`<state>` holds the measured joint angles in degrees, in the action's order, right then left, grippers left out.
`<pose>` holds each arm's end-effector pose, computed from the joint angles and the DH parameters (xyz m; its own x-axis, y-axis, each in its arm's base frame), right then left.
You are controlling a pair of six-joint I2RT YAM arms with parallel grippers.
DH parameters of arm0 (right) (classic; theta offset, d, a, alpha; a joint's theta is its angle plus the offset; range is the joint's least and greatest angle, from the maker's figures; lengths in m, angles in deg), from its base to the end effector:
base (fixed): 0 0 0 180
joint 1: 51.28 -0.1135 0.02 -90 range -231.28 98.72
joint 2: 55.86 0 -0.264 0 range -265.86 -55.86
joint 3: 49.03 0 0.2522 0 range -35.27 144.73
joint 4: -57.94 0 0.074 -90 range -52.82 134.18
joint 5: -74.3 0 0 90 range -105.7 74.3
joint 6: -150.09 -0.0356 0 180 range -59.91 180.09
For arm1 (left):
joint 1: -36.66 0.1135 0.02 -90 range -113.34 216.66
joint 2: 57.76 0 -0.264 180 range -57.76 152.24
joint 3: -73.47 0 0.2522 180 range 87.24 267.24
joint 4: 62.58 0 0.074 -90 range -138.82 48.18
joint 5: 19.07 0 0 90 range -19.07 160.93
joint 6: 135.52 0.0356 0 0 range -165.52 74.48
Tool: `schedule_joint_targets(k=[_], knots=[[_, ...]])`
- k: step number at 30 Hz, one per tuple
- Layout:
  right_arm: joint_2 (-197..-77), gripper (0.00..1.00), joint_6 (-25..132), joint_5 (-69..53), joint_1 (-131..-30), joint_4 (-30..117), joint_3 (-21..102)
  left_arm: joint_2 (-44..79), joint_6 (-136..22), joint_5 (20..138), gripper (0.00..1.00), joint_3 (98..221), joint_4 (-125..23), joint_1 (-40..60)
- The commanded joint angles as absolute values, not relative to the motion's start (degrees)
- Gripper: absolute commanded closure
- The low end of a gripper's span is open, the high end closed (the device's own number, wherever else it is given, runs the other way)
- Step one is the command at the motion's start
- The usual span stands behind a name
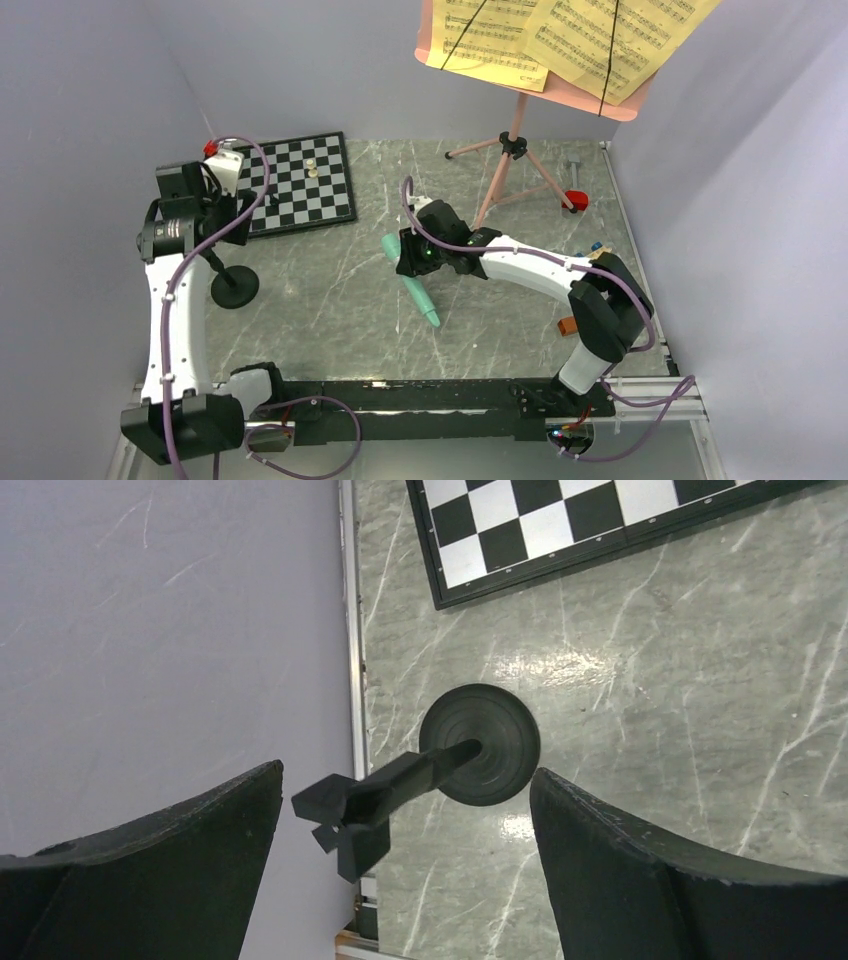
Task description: Set up the instrument practice props
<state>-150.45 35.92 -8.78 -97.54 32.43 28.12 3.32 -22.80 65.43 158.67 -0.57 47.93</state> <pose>0.2470 0.2643 0.2266 -0.7484 -0.1942 -0.6342 -0.5171 0.7696 0.3746 0.2042 0.0442 0.3804 -0.6594 0.2606 -0.7052 -0.0152 0.9332 0.3591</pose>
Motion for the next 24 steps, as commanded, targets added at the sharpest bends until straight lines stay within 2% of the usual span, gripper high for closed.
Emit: schedule_joint_targets(k=[1, 7, 13, 20, 24], knots=[[-147.92, 1.0, 37.36, -6.34, -96.84, 33.79, 27.13, 6.5, -20.14, 66.87, 0.03, 162.22, 1.65, 50.29], [-147.7, 1.0, 37.85, -5.12, -95.39, 33.98, 26.35, 7.64, -19.45, 69.8, 0.05, 161.84, 2.77, 51.58], [-147.62, 1.0, 37.94, -4.45, -94.69, 34.38, 26.07, 9.22, -18.12, 64.17, 0.07, 159.75, 2.0, 51.67], [-147.57, 1.0, 37.85, -4.36, -94.42, 33.92, 26.01, 12.02, -16.18, 56.89, 0.16, 157.64, 0.8, 51.69], [-147.83, 1.0, 37.93, -4.3, -94.25, 33.61, 26.4, 13.06, -16.07, 54.42, 0.26, 157.62, 1.08, 51.73]])
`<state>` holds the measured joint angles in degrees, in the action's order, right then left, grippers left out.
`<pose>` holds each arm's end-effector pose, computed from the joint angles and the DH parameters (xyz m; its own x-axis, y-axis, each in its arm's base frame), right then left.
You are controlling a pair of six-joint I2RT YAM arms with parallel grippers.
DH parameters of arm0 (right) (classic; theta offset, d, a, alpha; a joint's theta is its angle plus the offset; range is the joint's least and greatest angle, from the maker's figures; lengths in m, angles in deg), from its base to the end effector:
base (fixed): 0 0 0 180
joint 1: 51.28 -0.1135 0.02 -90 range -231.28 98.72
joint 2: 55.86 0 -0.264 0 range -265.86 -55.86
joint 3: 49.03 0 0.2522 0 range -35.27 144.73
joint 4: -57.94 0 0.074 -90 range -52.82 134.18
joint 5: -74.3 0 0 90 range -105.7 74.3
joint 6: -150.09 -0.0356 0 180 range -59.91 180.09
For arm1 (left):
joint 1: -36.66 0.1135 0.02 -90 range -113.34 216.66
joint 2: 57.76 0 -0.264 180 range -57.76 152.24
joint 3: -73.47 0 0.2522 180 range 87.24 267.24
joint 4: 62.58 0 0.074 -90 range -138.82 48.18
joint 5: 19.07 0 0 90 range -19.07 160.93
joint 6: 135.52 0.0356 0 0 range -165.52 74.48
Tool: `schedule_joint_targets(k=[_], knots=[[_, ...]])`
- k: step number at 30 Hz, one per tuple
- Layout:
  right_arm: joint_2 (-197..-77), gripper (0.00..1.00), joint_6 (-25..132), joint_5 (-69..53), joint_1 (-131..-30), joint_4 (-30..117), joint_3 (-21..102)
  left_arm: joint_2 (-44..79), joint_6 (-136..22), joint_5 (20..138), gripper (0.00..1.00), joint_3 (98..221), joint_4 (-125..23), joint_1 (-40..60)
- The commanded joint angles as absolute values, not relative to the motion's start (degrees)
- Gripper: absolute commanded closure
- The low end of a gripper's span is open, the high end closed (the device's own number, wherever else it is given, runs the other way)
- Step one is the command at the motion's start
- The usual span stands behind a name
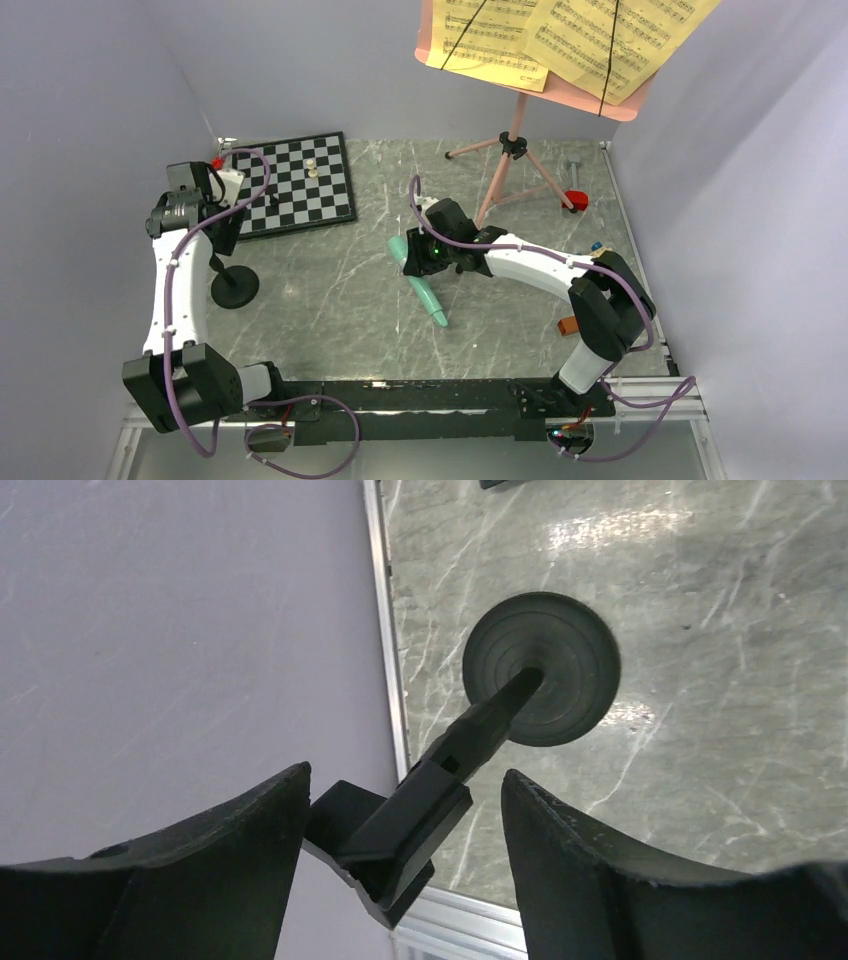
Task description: Set up the instrument practice props
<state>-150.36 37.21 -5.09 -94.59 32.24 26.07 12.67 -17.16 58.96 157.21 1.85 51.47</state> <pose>0.2542 0.2486 0.2157 -0.7738 -0.2042 -0.5996 -0.5079 0.7657 0.3946 0.2353 0.0698 0.3356 -0.8408 0.2583 -0.4757 0.0267 0.8975 0.4402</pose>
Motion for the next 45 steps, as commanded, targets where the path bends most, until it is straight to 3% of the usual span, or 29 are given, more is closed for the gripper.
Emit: schedule_joint_targets(k=[1, 6, 11, 12, 13, 14, 17, 18, 33, 39, 45], knots=[[-147.92, 1.0, 37.94, -4.23, -94.26, 33.6, 26.56, 13.41, -15.92, 53.69, 0.3, 157.62, 1.22, 51.77], [-148.0, 1.0, 37.72, -4.1, -94.17, 33.64, 26.53, 15.13, -16.76, 55.21, 0.5, 158.86, 2.53, 51.78], [-148.13, 1.0, 37.59, -4.14, -94.03, 33.64, 26.55, 15.88, -18.1, 54.04, 0.55, 160.96, 3.19, 51.77], [-148.22, 1.0, 37.54, -4.11, -94.08, 33.64, 26.55, 16.03, -18.36, 54.28, 0.61, 161.5, 3.43, 51.77], [-148.3, 1.0, 37.54, -4.02, -94.08, 33.63, 26.72, 16.09, -18.73, 54.85, 0.76, 162.24, 3.54, 51.78], [-148.32, 1.0, 37.46, -4.01, -94.02, 33.6, 26.78, 16.11, -19.25, 55.29, 0.84, 162.98, 3.64, 51.76], [-147.58, 1.0, 37.25, -4.33, -93.87, 33.55, 26.88, 16.56, -20.93, 56.71, 0.9, 165.49, 4.88, 51.69], [-147.1, 1.0, 37.24, -4.62, -93.82, 33.55, 26.95, 16.8, -21.54, 57.44, 0.99, 166.62, 5.41, 51.61], [-125.24, 1.0, 44.71, -5.68, -93.73, 30.53, 26.87, 13.53, -32.71, 74.01, 1.0, 185.18, 10.62, 42.29], [-113.57, 1.0, 47.99, -11.68, -93.73, 27.17, 27.74, 4.91, -41.79, 86.75, 1.0, 178.13, -1.48, 29.64], [-102.42, 1.0, 50.43, -17.7, -93.64, 27.76, 26.54, 8.69, -43.56, 89.56, 1.0, 176.55, -7.06, 10.21]])
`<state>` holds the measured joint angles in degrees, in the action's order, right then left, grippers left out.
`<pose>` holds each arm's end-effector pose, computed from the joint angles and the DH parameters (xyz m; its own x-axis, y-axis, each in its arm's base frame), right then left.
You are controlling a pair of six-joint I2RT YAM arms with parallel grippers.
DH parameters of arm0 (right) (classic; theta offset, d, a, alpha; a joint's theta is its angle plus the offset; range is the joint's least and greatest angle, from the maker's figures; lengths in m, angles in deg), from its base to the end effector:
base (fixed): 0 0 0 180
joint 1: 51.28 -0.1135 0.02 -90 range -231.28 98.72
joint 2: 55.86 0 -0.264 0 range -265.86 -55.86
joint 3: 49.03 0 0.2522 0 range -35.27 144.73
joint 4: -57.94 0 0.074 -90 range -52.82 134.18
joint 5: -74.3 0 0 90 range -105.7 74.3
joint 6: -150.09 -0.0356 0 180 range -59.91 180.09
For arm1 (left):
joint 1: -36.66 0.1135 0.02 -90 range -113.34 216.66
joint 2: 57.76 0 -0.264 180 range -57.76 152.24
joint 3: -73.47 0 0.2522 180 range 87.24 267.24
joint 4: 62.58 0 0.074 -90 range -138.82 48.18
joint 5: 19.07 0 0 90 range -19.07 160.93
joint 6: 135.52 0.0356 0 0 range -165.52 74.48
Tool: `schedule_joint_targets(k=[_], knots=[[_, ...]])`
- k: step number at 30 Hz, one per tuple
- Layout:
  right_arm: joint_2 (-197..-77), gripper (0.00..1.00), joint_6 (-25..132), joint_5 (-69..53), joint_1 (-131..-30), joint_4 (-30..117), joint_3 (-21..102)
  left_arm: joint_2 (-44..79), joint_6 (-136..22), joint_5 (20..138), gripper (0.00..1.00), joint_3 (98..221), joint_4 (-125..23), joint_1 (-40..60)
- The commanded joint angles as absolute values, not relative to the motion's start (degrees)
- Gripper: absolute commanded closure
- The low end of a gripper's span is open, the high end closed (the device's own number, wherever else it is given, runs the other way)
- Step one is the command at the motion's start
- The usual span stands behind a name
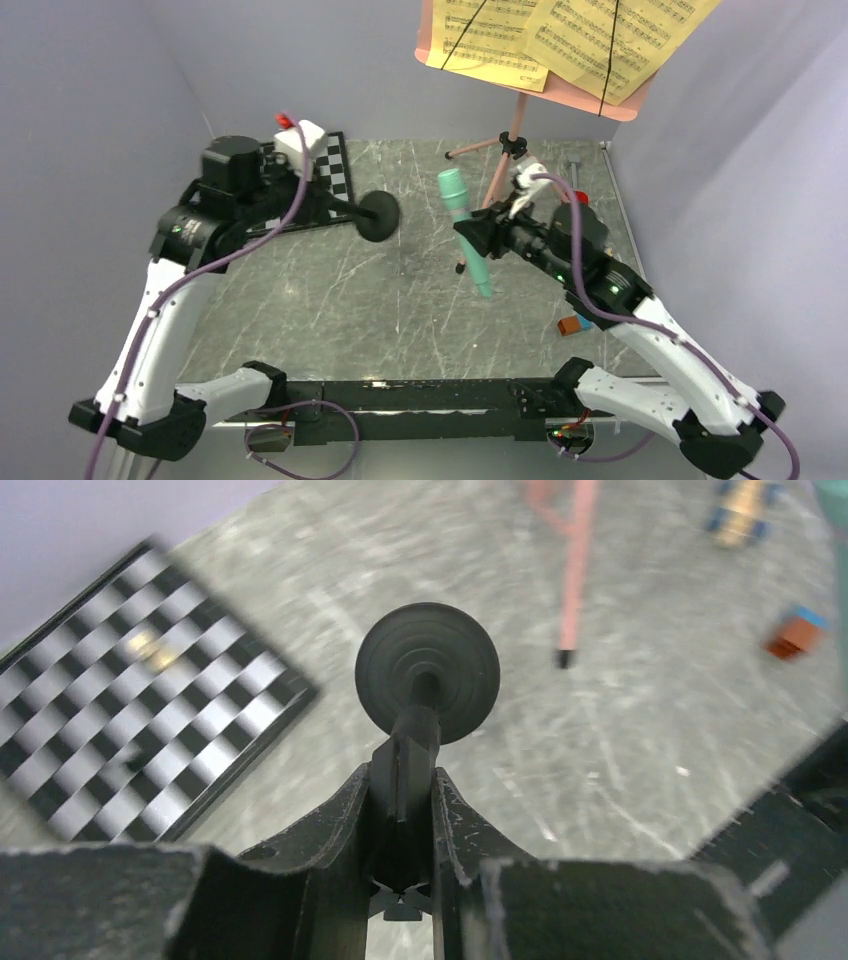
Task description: Set up the instrument practice props
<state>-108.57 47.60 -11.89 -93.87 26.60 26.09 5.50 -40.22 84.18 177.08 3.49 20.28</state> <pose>0.1467 0.1380 0.4027 -0.2681 0.0467 -0.9623 -0.6817 0.6966 0.2237 0.1812 -0.0618 0.4654 -0.3709 0.2027 -0.9063 0.5090 0.8606 -0.0158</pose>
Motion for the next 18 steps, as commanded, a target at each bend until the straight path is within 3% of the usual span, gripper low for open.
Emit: schedule_joint_targets(k=[1, 7, 13, 18], knots=[[-101.15, 1.0, 50.67, -18.83, -93.69, 27.86, 26.32, 9.66, -42.89, 88.78, 1.0, 176.49, -7.78, 6.99], [-95.98, 1.0, 51.95, -25.33, -93.64, 26.49, 25.66, 18.53, -37.95, 88.15, 1.0, 179.77, -7.1, -6.18], [-93.84, 1.0, 52.26, -27.16, -93.64, 23.8, 25.75, 26.82, -31.26, 81.87, 1.0, 187.31, 3.41, -13.15], [-91.65, 1.0, 52.34, -30.27, -93.6, 24.31, 23.5, 28.84, -30.24, 80.35, 1.0, 186.49, 4.1, -15.74]])
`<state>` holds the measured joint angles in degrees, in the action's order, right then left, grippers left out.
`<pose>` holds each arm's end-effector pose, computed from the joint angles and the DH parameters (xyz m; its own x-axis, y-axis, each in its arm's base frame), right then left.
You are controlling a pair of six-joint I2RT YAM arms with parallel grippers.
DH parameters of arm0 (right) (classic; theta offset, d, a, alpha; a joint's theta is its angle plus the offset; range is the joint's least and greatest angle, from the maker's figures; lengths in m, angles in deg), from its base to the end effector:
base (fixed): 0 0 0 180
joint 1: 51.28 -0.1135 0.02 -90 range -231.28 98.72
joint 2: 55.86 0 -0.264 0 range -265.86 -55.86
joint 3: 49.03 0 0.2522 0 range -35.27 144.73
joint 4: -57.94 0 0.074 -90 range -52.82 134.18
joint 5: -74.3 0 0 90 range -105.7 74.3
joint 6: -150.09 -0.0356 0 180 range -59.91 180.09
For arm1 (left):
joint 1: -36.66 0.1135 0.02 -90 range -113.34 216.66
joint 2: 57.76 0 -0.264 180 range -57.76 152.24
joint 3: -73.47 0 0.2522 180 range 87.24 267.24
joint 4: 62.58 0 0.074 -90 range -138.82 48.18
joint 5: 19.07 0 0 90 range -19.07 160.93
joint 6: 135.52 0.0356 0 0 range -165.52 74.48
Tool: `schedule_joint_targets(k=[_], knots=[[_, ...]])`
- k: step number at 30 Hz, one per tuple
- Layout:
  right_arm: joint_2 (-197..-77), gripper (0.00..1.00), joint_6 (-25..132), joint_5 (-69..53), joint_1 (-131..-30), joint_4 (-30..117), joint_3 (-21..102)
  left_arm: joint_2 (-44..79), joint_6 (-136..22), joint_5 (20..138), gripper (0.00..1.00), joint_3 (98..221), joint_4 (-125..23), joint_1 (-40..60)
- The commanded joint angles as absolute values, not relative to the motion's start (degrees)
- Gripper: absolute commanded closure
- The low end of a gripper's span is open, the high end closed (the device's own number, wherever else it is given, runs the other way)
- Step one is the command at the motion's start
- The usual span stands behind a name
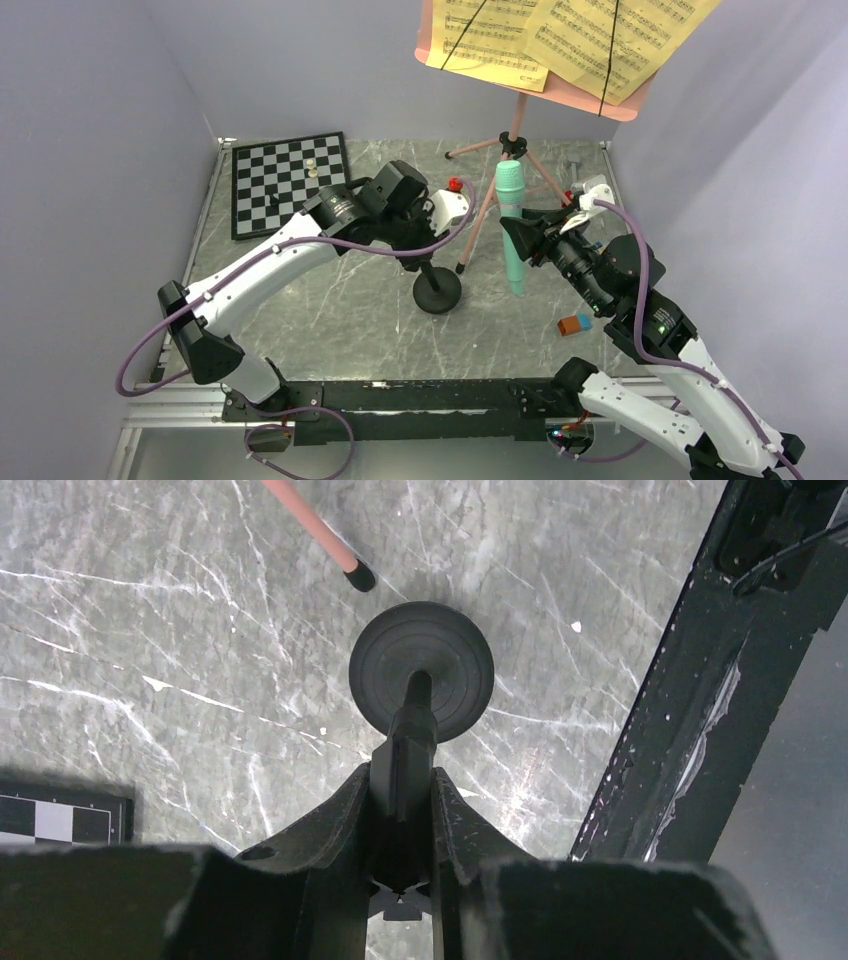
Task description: Set up the instrument practice props
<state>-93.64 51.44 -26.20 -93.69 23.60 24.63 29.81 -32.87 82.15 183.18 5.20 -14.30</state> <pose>0.0964 0.0793 0.4260 -0.0599 0.1456 -0.9875 -0.5256 0.8365 0.1552 0.1953 -0.2518 0.3944 -0.2538 0.6540 -0.7127 0.9256 0.3781 0.0174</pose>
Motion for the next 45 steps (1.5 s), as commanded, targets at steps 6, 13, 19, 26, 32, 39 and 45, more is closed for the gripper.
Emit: schedule_joint_targets(k=[6, 13, 19, 26, 32, 39, 45], knots=[[-90.88, 1.0, 52.88, -31.54, -93.64, 24.51, 22.14, 28.68, -30.89, 82.96, 1.0, 181.91, 1.85, -16.82], [-87.71, 1.0, 52.75, -32.52, -93.64, 31.18, 15.9, 29.51, -30.85, 79.62, 0.95, 177.54, -1.03, -20.11], [-83.05, 1.0, 53.54, -31.85, -93.64, 42.11, 7.4, 29.6, -32.29, 79.81, 0.74, 175.66, -3.78, -20.82], [-81.3, 1.0, 54.85, -32.87, -93.64, 46.56, 4.41, 29.54, -32.5, 80.76, 0.52, 175.48, -4.32, -20.91], [-80.03, 1.0, 56.56, -33.85, -93.64, 49.9, 2.14, 28.32, -33.41, 82.52, 0.38, 176.09, -6.06, -20.91], [-79.32, 1.0, 61.31, -28.6, -93.64, 53.46, -0.82, 21.14, -31.98, 84.01, 0.12, 172.71, -11.28, -20.91], [-78.58, 1.0, 62.97, -18.56, -93.64, 54.87, -1.07, 8.57, -30.17, 91.98, 0.06, 157.59, -21.74, -18.79]])
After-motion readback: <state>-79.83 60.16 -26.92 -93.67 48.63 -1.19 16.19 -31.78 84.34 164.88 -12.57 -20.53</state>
